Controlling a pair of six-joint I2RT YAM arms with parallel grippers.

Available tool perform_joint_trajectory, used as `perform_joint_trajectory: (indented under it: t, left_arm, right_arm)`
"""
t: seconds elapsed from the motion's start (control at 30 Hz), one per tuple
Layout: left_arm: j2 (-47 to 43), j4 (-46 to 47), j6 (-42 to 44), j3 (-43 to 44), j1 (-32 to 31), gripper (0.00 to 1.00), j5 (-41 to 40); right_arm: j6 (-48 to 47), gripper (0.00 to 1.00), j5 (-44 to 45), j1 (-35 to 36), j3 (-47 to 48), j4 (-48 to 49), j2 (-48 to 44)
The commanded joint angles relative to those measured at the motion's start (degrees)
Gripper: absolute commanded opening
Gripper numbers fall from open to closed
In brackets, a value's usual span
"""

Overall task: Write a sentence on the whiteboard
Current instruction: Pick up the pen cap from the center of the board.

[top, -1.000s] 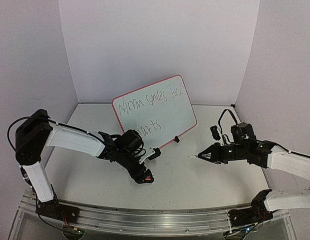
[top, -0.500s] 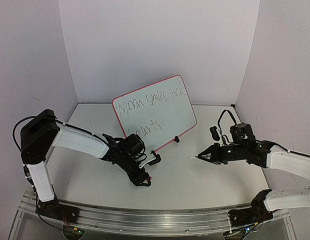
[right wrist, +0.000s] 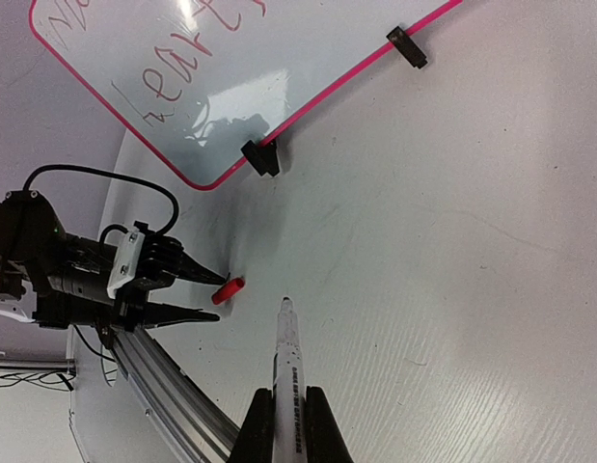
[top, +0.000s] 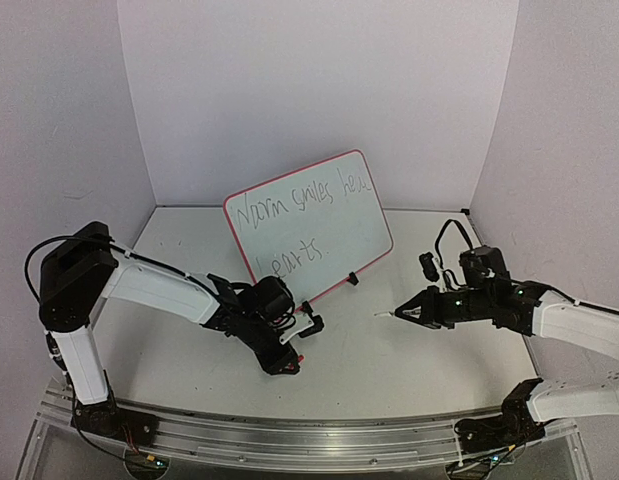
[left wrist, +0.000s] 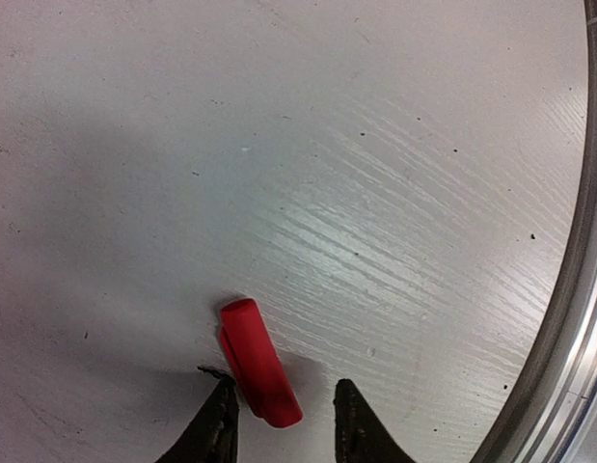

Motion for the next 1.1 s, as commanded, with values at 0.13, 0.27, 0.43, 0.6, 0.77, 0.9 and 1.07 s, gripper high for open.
perform_joint_trajectory:
  t: [0.13, 0.27, 0.43, 0.6, 0.77, 0.9, 1.07]
  left_arm:
    - [0.69, -4.57, 0.58, -0.01, -1.79, 0.11, -7.24]
    - [0.41, -3.9, 1.25, -0.86, -1.98, 0.0, -7.33]
    - [-2.44, -0.11, 1.7, -2.77, -1.99, 0.0, -7.28]
    - [-8.52, 6.57, 0.04, -5.59, -2.61, 0.0, -5.85]
    - [-12.15, 11.98, -3.9, -7.05, -5.79, 0.0, -4.97]
    - [-13.16, 17.8, -7.7, -8.3, -9.07, 0.0, -2.76]
    - [-12.78, 21.35, -10.06, -8.71, -13.0, 0.0, -2.94]
  right_arm:
    - [-0.35, 0.0, -1.22, 0.0, 0.96, 0.08, -1.12]
    - [-2.25, 0.0, -4.51, -0.02, 2.25, -1.62, 0.04]
    - [-4.53, 0.0, -13.34, -0.06, 4.13, -3.78, 4.83]
    - [-5.63, 0.0, -21.2, -0.04, 4.97, -3.92, 9.06]
    - [-5.92, 0.0, -29.5, -0.05, 6.9, -3.77, 12.85]
    - [-6.65, 0.0, -38.24, -0.03, 8.04, -3.83, 15.19]
    - [-7.89, 0.0, -41.47, -0.06, 8.23, -6.63, 17.02]
